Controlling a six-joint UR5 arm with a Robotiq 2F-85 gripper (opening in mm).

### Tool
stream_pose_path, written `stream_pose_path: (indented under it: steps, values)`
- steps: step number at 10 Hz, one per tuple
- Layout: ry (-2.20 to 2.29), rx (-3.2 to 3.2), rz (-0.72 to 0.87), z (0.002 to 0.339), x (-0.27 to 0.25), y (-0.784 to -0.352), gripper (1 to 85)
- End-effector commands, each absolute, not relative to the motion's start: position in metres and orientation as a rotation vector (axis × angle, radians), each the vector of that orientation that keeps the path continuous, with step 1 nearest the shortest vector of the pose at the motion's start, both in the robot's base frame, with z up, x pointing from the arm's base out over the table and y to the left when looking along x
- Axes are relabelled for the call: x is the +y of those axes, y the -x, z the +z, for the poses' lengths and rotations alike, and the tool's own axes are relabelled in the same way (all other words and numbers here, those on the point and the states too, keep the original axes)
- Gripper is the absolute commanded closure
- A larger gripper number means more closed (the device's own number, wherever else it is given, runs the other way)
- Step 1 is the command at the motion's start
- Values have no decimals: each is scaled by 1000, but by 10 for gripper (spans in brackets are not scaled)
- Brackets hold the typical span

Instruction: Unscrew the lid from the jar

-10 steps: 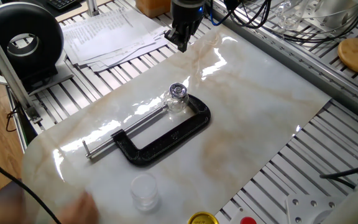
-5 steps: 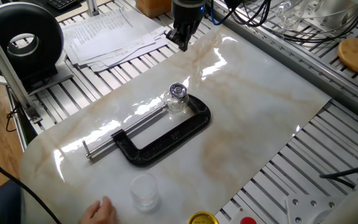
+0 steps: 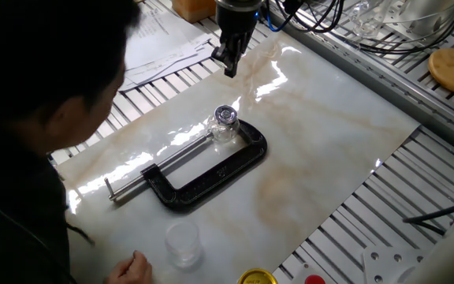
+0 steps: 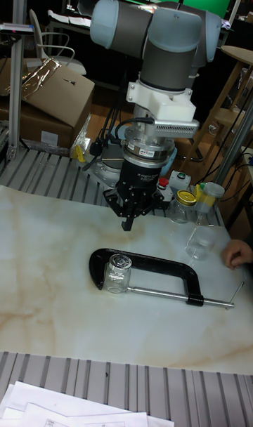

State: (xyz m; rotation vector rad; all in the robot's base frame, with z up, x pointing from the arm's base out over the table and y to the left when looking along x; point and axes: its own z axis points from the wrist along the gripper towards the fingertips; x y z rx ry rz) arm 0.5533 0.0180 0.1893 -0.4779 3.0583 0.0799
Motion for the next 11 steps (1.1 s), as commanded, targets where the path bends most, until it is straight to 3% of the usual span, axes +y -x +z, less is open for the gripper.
stream_pose_path:
  steps: [1, 2, 3, 4, 8, 11]
  values:
    - [377, 3078, 174, 192, 32, -549, 843]
    - [379, 3043, 187, 193, 36, -558, 697]
    - [423, 2963, 268, 188, 51, -579, 353]
    - [451, 2950, 242, 180, 48, -586, 293]
    - [514, 2891, 70, 122, 32, -599, 297]
    - [504, 2933, 67, 114, 39, -580, 303]
